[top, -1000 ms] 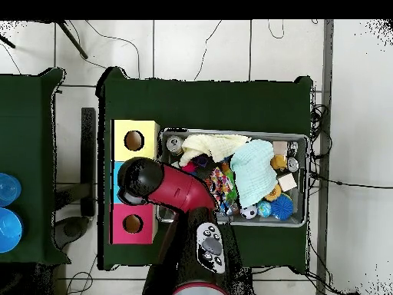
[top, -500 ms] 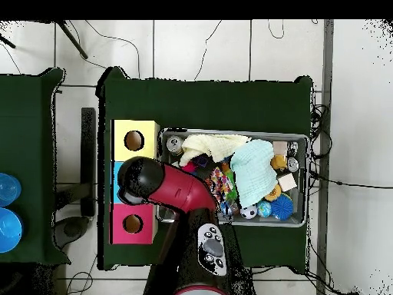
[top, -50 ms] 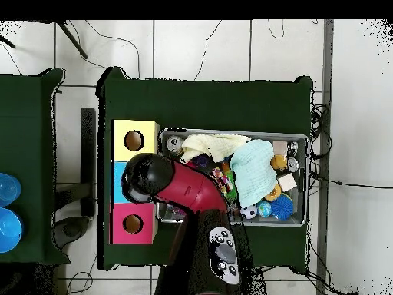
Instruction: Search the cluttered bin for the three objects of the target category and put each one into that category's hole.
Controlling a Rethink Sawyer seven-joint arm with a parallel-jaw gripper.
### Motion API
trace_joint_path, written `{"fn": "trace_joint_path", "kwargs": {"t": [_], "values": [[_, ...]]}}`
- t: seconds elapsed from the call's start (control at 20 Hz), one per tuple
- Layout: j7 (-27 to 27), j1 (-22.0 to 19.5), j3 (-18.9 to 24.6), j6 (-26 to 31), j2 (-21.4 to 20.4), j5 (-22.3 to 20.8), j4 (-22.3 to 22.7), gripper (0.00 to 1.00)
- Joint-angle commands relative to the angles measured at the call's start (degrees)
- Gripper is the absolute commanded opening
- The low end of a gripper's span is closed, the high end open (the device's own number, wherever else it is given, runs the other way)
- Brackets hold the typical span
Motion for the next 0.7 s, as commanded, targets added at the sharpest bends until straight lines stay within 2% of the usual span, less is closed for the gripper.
{"fn": "trace_joint_path", "kwargs": {"t": [0.05,0.2,0.45,0.7], "values": [[8.8,-3.1,0.6,10.6,-0.1,-2.9,-1.4,0.00],[6.1,-4.8,0.6,10.7,1.1,-4.2,-2.0,0.00],[0.5,-8.5,1.0,6.9,5.6,-8.0,-3.8,0.00],[-1.6,-11.7,1.8,6.2,6.5,-11.7,-4.7,0.00]]}}
